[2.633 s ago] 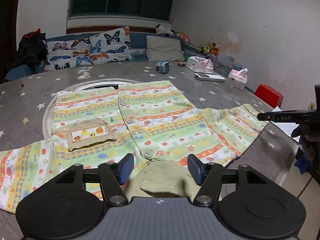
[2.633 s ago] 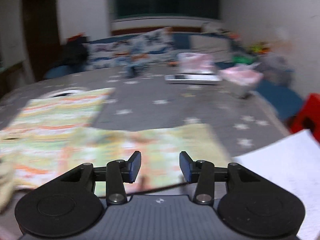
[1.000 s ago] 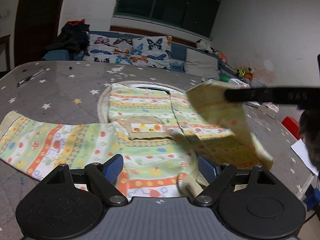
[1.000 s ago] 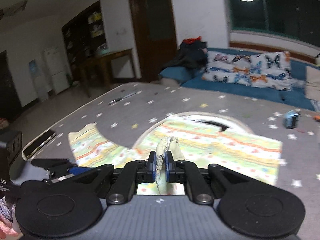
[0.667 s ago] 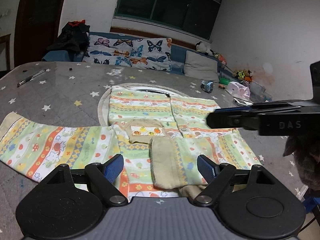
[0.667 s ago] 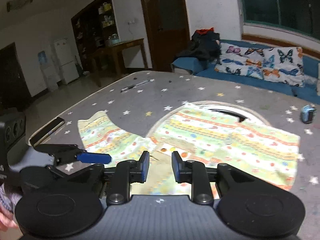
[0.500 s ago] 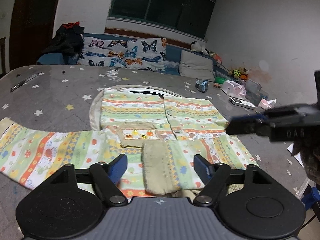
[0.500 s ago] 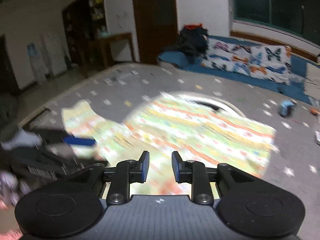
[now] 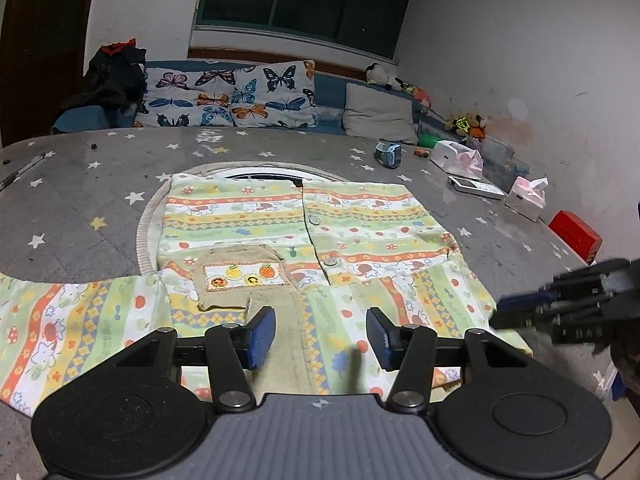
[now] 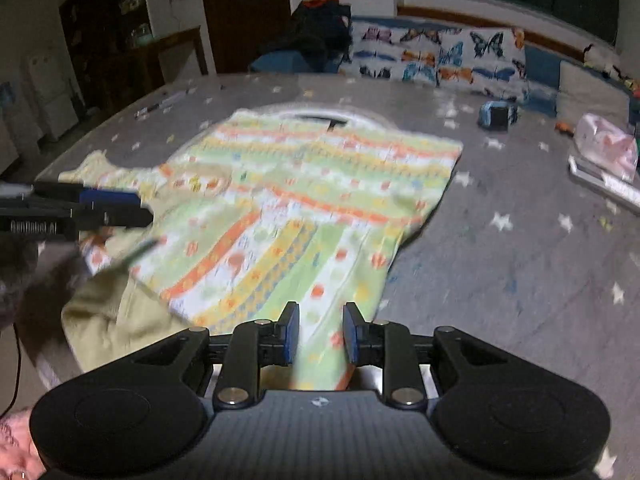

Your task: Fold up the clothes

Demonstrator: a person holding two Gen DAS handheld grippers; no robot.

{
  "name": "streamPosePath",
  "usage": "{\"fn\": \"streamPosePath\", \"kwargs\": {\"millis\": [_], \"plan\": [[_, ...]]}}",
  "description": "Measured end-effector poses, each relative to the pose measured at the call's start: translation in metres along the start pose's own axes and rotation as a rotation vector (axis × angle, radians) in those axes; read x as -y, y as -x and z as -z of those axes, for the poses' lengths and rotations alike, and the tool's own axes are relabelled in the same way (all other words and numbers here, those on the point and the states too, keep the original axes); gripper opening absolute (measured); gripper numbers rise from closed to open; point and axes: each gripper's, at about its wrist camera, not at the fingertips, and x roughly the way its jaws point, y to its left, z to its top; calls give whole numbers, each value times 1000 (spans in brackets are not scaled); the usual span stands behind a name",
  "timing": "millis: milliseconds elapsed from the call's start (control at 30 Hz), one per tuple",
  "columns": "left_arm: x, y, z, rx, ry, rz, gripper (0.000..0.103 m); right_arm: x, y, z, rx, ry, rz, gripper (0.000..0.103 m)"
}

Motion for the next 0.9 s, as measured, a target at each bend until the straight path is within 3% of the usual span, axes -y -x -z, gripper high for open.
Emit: {"fn": "streamPosePath", "kwargs": {"millis": [200, 333, 500, 900], "plan": [[5, -14, -4, -6, -35, -25, 44, 7, -21, -29, 71, -1, 26, 23], [1, -25, -2, -27, -44, -52, 33, 10, -33, -28, 50, -10, 42, 23], [-11, -26, 2, -42, -25, -75, 31, 9, -43, -28, 35, -9, 59, 24], [-16, -3, 12, -31, -42, -94, 31, -70, -41, -33, 53, 160, -142, 25]]}}
